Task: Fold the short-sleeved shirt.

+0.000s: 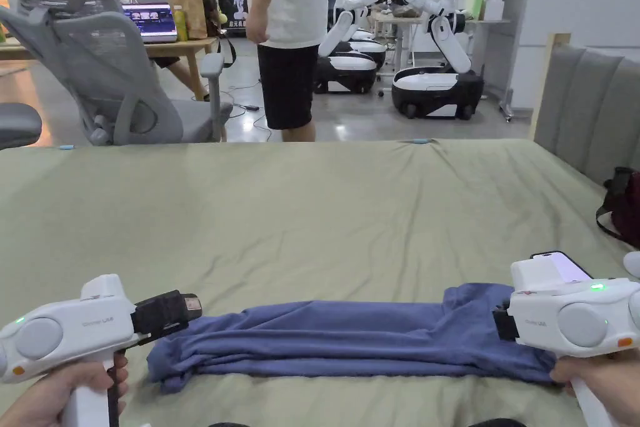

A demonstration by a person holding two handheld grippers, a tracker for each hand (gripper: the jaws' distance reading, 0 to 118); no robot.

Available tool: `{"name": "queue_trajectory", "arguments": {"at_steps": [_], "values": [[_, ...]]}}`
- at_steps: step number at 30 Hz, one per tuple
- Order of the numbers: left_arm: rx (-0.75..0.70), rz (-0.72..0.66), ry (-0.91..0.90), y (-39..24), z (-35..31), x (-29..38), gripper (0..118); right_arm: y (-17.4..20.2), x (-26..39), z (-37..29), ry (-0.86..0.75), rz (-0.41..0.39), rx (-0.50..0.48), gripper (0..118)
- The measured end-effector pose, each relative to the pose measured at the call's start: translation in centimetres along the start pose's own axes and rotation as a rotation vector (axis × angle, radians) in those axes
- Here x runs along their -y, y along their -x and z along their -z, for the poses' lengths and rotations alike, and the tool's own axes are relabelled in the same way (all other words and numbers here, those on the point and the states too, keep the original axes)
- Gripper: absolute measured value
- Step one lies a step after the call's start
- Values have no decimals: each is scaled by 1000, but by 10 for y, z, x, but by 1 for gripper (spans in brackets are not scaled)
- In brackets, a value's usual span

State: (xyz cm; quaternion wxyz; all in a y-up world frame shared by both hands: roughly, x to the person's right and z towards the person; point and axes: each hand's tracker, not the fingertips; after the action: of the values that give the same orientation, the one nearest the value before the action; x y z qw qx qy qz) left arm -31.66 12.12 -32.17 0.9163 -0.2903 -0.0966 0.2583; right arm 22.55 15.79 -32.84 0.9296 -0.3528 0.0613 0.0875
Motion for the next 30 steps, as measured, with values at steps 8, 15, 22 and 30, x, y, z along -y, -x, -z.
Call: {"name": "queue_trajectory", "arguments": {"at_steps": [8,15,22,30], "values": [[30,-2,184,13,47,21,90,1,-2,24,38,6,-30,0],[78,62,265,9,67,11,19,6,-4,37,56,15,-37,0],[-15,137,118,11,49,-9,16,12,-7,35,52,7,-43,0],[-394,114,60,89,3,-60,16,8,-17,27,5,19,-35,0]]}}
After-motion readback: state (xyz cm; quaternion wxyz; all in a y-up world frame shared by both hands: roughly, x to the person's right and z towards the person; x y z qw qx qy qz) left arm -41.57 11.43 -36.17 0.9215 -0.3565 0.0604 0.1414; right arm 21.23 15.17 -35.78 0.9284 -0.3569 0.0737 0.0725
